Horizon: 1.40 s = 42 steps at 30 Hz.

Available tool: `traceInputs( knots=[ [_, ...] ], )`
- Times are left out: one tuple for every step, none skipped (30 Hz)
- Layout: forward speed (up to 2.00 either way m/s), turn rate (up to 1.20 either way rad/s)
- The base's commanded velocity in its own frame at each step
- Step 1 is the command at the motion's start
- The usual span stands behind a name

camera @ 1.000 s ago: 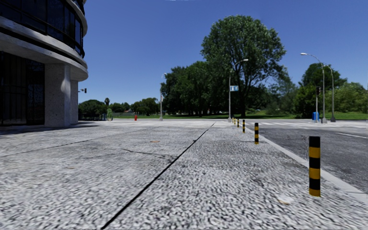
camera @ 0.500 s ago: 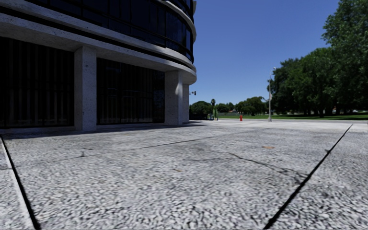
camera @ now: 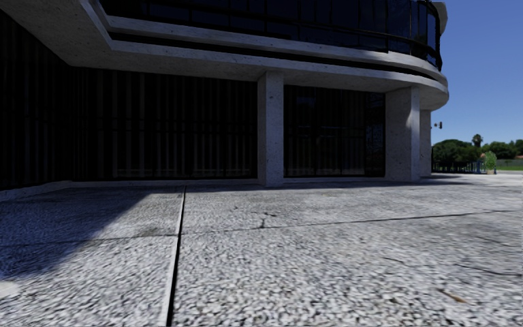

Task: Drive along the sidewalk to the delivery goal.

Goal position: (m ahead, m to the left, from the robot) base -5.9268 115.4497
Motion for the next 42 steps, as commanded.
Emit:
traceInputs(
  knots=[
    [1.77,1.10],
    [1.77,1.10],
    [1.78,1.10],
    [1.78,1.10],
    [1.78,1.10],
    [1.79,1.10],
    [1.80,1.10],
    [1.82,1.10],
    [1.82,1.10],
    [1.86,1.10],
    [1.87,1.10],
    [1.87,1.10],
    [1.87,1.10],
    [1.87,1.10],
    [1.87,1.10],
    [1.87,1.10],
    [1.87,1.10],
    [1.87,1.10],
    [1.87,1.10],
    [1.87,1.10],
    [1.90,1.10],
    [2.00,1.10],
    [2.00,1.10],
    [2.00,1.10],
    [2.00,1.10],
    [2.00,1.10],
    [2.00,1.10],
    [2.00,1.10],
    [2.00,1.10],
    [2.00,1.10],
    [2.00,1.10],
    [2.00,1.10],
    [2.00,1.10],
    [2.00,1.10],
    [2.00,1.10],
    [2.00,1.09],
    [2.00,1.09],
    [2.00,1.08],
    [2.00,1.05],
    [2.00,1.04],
    [2.00,1.04],
    [2.00,1.04]
  ],
)
